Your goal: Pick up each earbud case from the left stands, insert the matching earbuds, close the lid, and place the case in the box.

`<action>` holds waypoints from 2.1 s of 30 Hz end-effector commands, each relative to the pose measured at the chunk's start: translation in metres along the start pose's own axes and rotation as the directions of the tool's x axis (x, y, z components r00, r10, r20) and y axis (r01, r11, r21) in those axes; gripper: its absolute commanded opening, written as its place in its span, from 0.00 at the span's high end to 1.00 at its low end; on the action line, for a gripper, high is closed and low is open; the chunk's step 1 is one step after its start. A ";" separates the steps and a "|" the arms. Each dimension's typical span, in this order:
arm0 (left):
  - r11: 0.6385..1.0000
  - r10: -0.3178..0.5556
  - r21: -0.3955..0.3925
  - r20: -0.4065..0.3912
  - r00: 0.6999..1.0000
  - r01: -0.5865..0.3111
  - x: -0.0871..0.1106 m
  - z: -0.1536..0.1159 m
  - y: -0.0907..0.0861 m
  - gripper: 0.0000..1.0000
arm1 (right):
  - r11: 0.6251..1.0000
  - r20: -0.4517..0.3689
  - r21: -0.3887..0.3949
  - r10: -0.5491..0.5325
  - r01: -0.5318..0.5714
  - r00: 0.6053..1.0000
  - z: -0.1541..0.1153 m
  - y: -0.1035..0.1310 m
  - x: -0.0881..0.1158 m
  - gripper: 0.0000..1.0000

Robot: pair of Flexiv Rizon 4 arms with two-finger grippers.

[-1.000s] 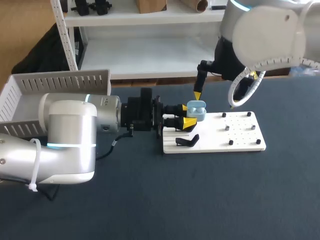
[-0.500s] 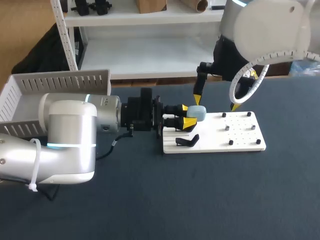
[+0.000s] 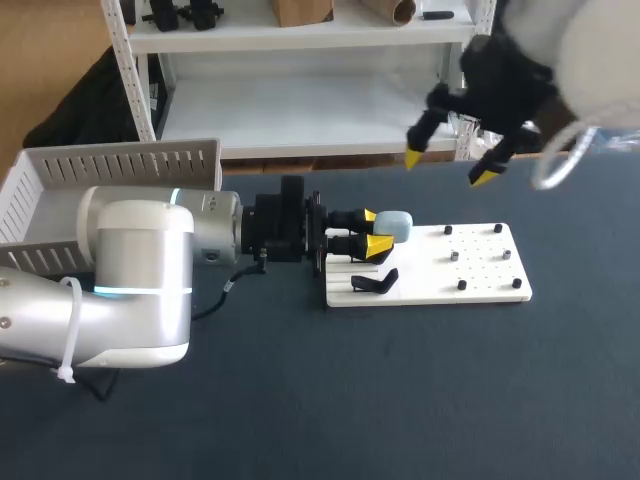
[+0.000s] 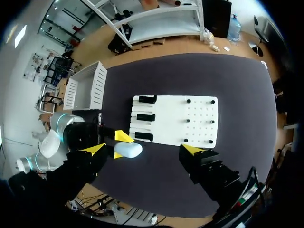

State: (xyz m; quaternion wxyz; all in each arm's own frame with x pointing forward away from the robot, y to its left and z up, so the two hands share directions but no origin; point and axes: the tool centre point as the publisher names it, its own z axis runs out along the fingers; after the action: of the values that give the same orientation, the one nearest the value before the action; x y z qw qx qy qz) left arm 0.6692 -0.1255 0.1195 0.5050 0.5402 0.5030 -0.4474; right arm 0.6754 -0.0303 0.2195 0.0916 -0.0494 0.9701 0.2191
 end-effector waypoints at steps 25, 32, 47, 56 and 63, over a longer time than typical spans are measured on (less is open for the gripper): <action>0.878 -0.126 -0.479 -0.206 0.970 0.013 -0.035 -0.198 0.058 1.00 | 0.991 0.126 -0.129 -0.006 0.022 0.992 -0.012 -0.013 0.025 0.00; 0.823 -0.224 -0.561 -0.172 0.959 0.092 -0.017 -0.236 0.079 1.00 | 0.991 0.126 -0.129 -0.006 0.022 0.992 -0.012 -0.013 0.025 0.00; 0.726 -0.383 -0.645 -0.093 0.919 0.238 0.049 -0.320 0.136 1.00 | 0.991 0.126 -0.129 -0.006 0.022 0.992 -0.012 -0.013 0.025 0.00; 0.726 -0.397 -0.633 -0.068 0.915 0.268 0.067 -0.346 0.162 1.00 | 0.991 0.126 -0.129 -0.006 0.022 0.992 -0.012 -0.013 0.025 0.00; 0.751 -0.402 -0.612 -0.129 0.906 0.246 0.060 -0.346 0.167 0.08 | 0.991 0.126 -0.129 -0.006 0.022 0.992 -0.012 -0.013 0.025 0.00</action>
State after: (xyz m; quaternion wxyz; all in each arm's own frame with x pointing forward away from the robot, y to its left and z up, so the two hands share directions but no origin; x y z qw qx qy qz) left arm 0.8260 0.2271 0.1018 0.5123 0.2992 0.7579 -0.2711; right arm 0.6530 -0.0476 0.2196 0.1481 -0.0488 0.9461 0.2838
